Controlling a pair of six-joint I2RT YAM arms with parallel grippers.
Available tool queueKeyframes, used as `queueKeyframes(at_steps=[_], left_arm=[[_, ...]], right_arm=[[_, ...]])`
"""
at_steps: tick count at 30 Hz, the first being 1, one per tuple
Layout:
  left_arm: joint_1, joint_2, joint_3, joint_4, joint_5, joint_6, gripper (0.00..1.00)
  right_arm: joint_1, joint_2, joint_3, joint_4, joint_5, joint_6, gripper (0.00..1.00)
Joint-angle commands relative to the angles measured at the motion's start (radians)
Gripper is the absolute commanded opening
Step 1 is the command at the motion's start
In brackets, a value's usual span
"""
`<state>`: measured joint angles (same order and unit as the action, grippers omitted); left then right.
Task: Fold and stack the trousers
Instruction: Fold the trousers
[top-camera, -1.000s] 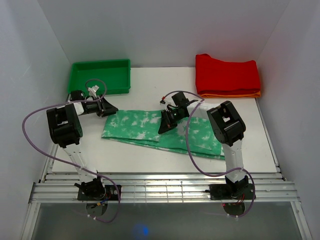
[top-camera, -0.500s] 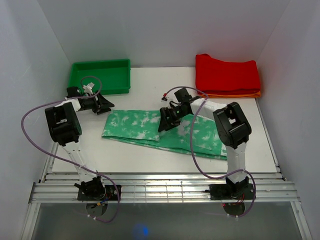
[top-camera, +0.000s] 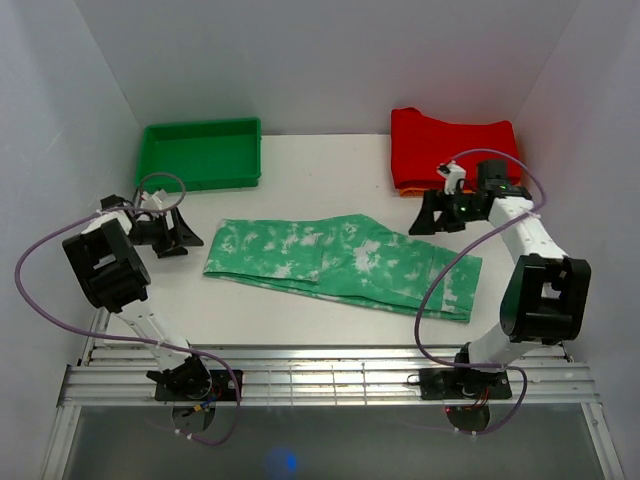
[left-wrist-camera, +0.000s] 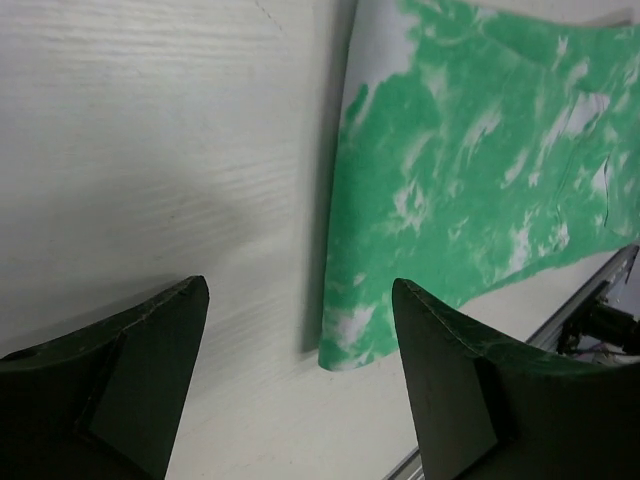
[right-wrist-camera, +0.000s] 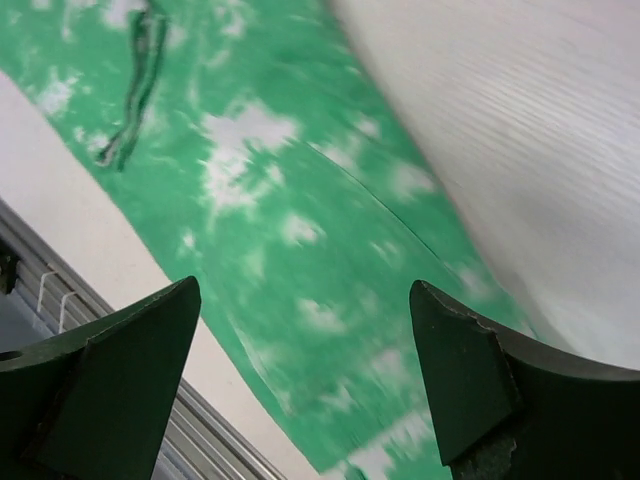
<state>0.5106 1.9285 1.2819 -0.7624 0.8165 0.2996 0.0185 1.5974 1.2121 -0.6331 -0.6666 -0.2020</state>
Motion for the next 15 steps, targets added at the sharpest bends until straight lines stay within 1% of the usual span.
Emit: queueKeyframes(at_steps=[1,2,3,5,6,8,9,11,12,15], left_arm=[[-0.015,-0.004,-0.033,-0.020,0.062,0.087,0.85],[-0.026,0.007,-0.039,-0.015,0.073,0.087,0.82],[-0.033,0.030,-0.042,-0.012,0.081,0.079,0.80],[-0.059,0.055,-0.062,-0.006,0.095,0.078,0.77],[-0.067,0.064,-0.072,0.006,0.096,0.066,0.76],[-0.087,0.092,-0.088,0.024,0.096,0.053,0.74],[-0.093,0.104,-0.104,0.062,0.089,0.036,0.71],[-0.104,0.141,-0.107,0.087,0.098,-0.008,0.66],[-0.106,0.151,-0.101,0.094,0.101,-0.020,0.62],[-0.106,0.165,-0.105,0.124,0.112,-0.065,0.56]], right_arm=[[-0.162,-0.069,-0.058,-0.131,0.036,-0.106,0.90],[-0.198,-0.074,-0.065,-0.145,0.044,-0.131,0.90],[-0.266,-0.077,-0.065,-0.160,0.051,-0.145,0.90],[-0.328,-0.059,-0.051,-0.230,0.087,-0.200,0.90],[-0.389,-0.028,-0.030,-0.256,0.099,-0.214,0.90],[-0.457,0.008,-0.017,-0.313,0.104,-0.235,0.90],[-0.513,0.044,-0.010,-0.323,0.113,-0.238,0.90],[-0.554,0.082,-0.006,-0.350,0.127,-0.240,0.90],[-0.572,0.113,-0.006,-0.359,0.127,-0.244,0.90],[-0.581,0.139,-0.023,-0.364,0.114,-0.252,0.90]])
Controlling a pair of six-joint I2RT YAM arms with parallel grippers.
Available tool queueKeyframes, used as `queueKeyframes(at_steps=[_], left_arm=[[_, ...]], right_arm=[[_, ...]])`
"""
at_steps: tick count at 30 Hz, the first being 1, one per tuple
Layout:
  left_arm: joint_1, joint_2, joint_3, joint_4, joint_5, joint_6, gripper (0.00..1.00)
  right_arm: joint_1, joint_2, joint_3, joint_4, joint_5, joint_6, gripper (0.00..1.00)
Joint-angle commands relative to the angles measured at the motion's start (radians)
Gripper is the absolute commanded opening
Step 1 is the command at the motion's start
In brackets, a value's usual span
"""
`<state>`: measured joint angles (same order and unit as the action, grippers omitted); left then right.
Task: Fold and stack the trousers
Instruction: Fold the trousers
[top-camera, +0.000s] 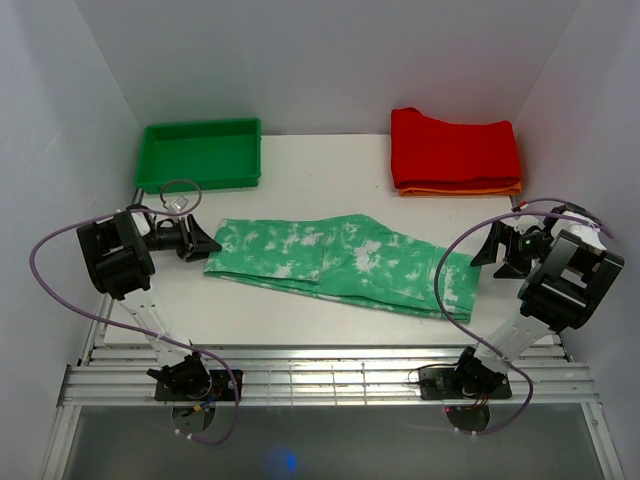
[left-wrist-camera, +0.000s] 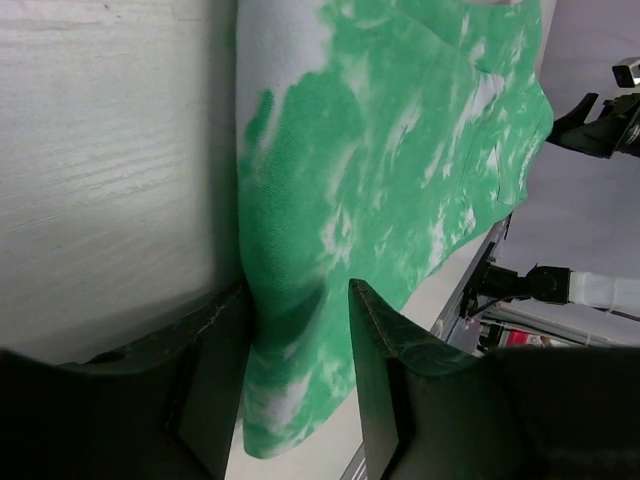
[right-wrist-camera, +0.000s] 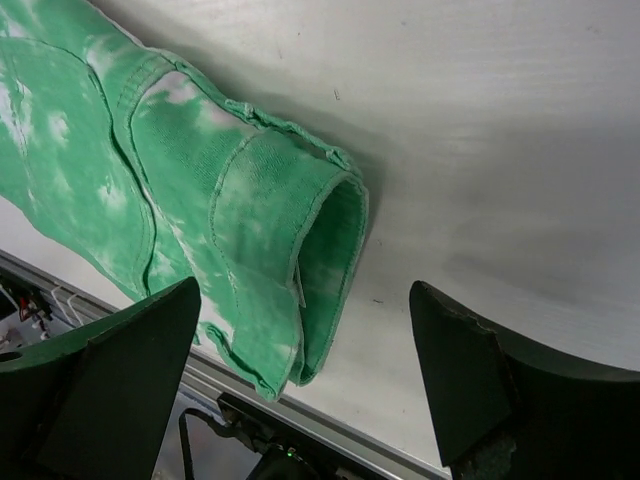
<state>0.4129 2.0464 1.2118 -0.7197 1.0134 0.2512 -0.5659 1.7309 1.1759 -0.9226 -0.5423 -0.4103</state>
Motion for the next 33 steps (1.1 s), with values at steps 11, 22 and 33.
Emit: queueKeyframes(at_steps=[11,22,33], left_arm=[[0.035,-0.107,-0.009,0.100,-0.096,-0.131,0.00],[0.084,-0.293,0.196,-0.050,-0.128,-0.127,0.00],[-0.172,-0.525,0.252,-0.037,-0.347,-0.308,0.00]], right_arm=[[0.003,0.065,-0.044,-0.015,-0.081,-0.027,0.90],[0.024,0.102,-0.085,0.005,-0.211,-0.007,0.90],[0.221,0.094,-0.191,0.191,-0.303,0.182,0.91]])
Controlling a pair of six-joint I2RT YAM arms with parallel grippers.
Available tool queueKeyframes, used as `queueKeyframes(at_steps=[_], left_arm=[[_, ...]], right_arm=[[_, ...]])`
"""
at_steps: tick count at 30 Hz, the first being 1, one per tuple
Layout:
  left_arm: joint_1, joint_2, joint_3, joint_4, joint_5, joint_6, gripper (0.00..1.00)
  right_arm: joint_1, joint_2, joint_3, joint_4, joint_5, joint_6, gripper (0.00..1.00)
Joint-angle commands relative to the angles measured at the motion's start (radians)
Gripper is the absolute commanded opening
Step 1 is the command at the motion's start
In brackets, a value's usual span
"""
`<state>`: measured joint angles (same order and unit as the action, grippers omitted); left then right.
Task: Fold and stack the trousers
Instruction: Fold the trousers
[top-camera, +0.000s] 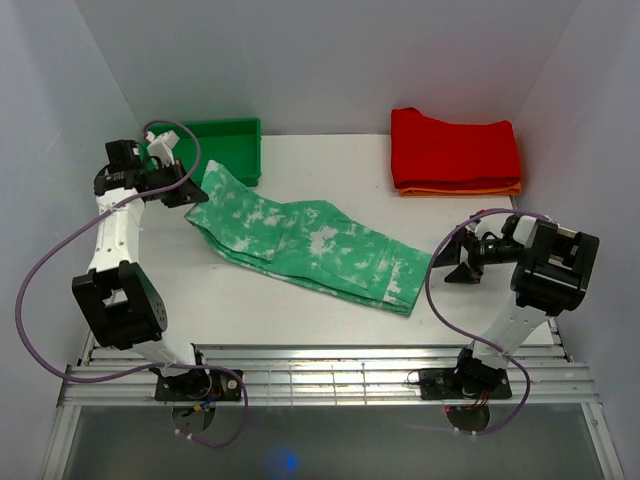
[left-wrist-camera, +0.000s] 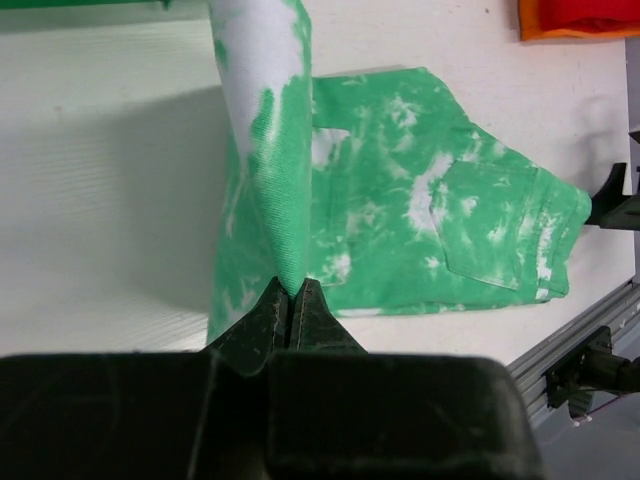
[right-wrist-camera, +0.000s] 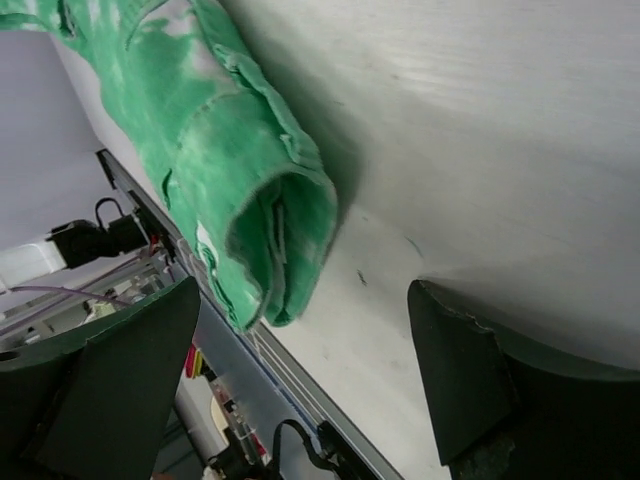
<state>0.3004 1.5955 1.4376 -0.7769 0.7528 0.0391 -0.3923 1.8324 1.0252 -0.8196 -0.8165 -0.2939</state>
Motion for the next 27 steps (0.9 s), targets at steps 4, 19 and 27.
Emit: queueKeyframes(at_steps=[4,19,27], left_arm=[[-0.157,-0.077,0.040,0.024,-0.144,-0.163,0.00],[-0.690,-0.016,-0.029,0.206,-0.336,-0.436,0.00],[-0.920,0.154,0.018,0.324,-0.411,-0.567,0.00]], right_arm=[[0.118,0.001,-0.120,0.204,-0.024,0.143,0.90],[0.242,0.054,-0.152,0.398,-0.118,0.262,0.08],[0.267,0.054,-0.142,0.427,-0.133,0.282,0.08]])
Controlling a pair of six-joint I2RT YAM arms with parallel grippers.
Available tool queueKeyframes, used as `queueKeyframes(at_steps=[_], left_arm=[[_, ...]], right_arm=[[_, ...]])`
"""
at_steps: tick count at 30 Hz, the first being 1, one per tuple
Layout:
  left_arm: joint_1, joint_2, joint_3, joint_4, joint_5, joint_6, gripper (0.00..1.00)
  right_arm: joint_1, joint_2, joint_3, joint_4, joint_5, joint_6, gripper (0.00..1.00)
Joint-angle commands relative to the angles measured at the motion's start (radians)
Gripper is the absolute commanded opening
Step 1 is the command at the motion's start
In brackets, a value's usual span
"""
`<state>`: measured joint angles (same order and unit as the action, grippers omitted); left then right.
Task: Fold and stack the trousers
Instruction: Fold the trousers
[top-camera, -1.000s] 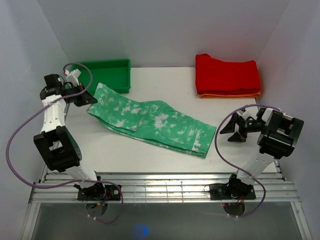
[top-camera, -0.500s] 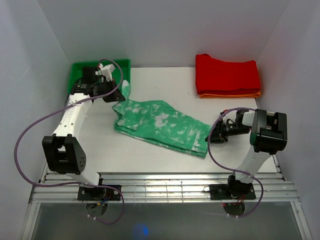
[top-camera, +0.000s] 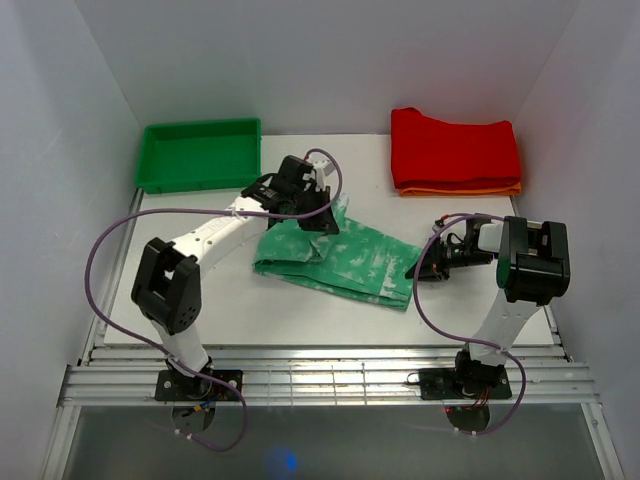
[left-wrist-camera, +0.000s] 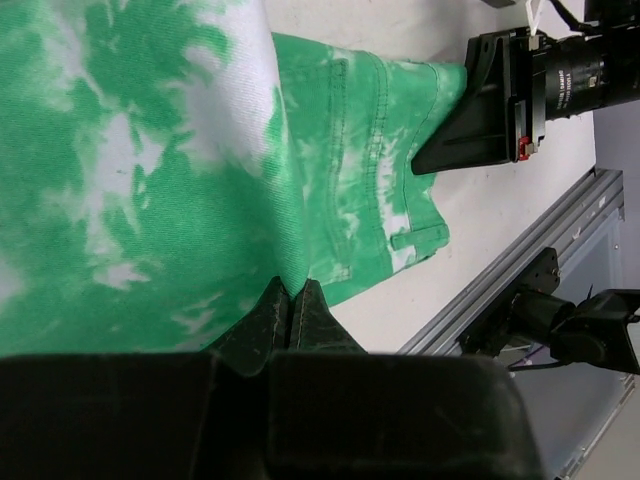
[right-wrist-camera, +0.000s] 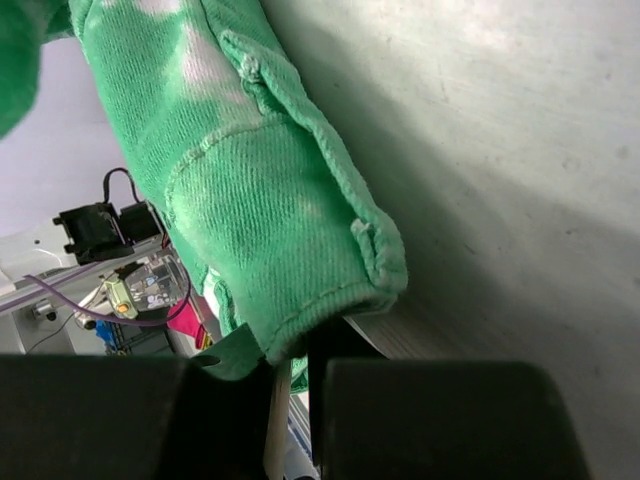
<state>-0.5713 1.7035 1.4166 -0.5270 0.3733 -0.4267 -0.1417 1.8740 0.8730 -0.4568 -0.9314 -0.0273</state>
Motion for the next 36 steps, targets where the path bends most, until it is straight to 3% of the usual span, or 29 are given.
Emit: queueKeyframes(at_steps=[1,12,36], left_arm=[[-0.064,0.068,0.063,0.076,-0.028,-0.118,0.00],[-0.271,0.222,0.125,0.145,-0.089,-0.276,0.00],[-0.400,0.378,0.306,0.142,-0.047,-0.402,0.00]], right_arm=[[0.020,0.013,0.006,0.078,-0.020,0.020,0.08],[0.070,0.014,-0.015,0.125,-0.040,0.070,0.08],[0.105,-0.007,-0.046,0.178,-0.043,0.124,0.08]])
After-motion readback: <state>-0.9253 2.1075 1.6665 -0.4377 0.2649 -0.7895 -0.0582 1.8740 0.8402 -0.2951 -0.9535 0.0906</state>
